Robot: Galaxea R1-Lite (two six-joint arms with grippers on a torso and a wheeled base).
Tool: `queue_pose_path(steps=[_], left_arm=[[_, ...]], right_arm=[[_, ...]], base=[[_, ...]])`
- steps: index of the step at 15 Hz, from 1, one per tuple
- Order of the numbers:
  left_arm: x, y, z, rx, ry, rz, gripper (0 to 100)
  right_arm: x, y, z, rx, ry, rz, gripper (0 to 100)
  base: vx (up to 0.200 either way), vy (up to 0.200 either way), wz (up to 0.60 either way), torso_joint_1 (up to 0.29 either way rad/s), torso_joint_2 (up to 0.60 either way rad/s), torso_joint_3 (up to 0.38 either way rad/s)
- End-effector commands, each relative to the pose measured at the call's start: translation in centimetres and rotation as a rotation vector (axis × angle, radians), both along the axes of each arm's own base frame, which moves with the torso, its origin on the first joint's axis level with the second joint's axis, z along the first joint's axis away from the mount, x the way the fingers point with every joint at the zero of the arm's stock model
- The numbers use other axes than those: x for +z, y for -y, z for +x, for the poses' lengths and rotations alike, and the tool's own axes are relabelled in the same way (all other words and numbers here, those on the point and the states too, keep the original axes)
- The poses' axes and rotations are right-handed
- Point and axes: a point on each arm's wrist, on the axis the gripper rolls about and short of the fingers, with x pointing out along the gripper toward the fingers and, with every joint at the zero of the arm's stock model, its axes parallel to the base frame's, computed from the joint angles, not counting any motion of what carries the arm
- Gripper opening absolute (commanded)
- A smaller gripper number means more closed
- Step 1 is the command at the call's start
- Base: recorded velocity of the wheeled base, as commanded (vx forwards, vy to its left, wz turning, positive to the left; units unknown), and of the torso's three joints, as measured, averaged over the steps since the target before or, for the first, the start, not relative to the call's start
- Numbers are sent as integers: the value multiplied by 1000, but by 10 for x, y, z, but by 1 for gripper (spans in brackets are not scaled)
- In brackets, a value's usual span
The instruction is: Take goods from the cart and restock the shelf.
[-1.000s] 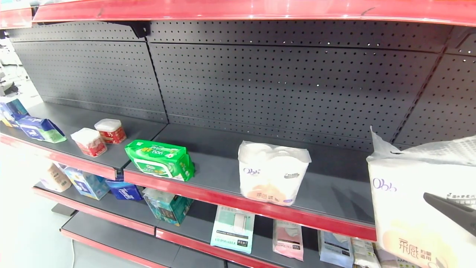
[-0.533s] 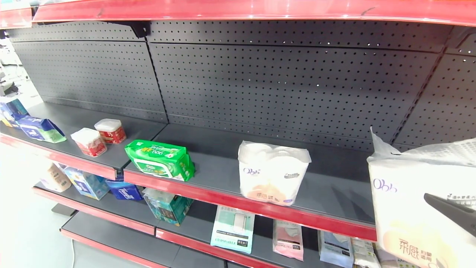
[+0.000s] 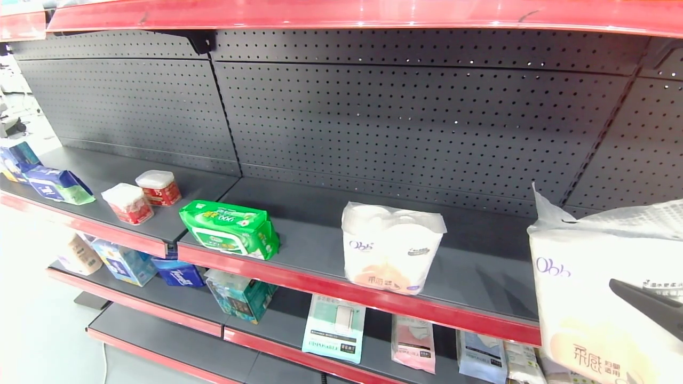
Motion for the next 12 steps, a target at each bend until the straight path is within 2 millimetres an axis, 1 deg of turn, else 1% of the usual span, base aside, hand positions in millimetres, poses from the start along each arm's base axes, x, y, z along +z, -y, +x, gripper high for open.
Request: queue_pose_path(steps=[1,7,10,12], left_arm=[[0,0,0,-1,3,0,100],[0,0,0,-1,3,4,100],[0,0,0,-1,3,4,100],[0,0,0,-1,3,4,100]], right_arm=[[-2,0,-1,-1,-4,1,0],[-4,0,2,0,-23,-2,0],[-5,0,13,1,-59,-3,0],[-7,-1,32,1,-58,-2,0]], base=[[0,0,0,0,0,0],[0,0,0,0,0,0],[0,0,0,0,0,0],[0,0,0,0,0,0]])
